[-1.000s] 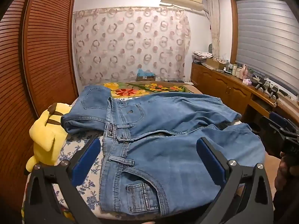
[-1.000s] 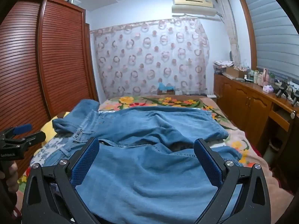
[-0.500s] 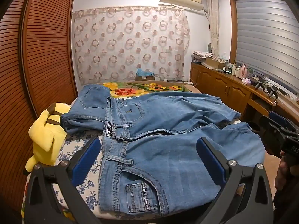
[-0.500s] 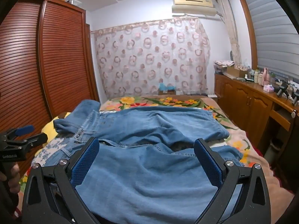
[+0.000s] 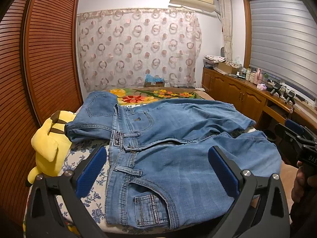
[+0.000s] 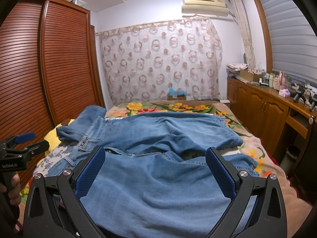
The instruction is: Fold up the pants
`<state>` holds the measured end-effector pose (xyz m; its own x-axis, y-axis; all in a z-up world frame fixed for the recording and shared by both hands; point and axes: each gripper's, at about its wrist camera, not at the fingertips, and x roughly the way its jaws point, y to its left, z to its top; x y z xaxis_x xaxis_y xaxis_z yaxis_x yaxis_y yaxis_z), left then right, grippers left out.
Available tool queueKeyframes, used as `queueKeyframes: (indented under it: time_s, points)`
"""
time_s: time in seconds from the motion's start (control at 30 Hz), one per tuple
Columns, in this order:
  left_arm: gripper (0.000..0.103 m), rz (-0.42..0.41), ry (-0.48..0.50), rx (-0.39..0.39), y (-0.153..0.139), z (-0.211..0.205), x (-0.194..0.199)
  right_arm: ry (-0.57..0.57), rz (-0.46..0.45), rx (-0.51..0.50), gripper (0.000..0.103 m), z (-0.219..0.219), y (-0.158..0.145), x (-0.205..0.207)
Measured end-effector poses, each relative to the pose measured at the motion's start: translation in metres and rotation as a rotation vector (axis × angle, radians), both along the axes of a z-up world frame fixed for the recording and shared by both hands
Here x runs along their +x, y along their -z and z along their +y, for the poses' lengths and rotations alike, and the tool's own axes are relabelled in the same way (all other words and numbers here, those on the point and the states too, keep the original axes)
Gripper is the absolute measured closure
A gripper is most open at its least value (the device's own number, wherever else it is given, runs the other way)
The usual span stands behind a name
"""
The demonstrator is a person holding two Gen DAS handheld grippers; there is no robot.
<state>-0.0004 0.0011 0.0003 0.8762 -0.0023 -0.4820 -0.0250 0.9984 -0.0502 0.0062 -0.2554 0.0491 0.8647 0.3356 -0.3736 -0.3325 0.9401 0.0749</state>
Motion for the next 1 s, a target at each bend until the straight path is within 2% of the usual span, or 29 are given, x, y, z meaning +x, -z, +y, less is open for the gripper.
queueKeyframes:
  time_s: [1.0]
  points:
    - [0.000, -0.008, 0.000, 0.004, 0.0007, -0.0004, -0.0001, 0.000, 0.001, 0.002, 0.000, 0.0005, -0.0016, -0.0014]
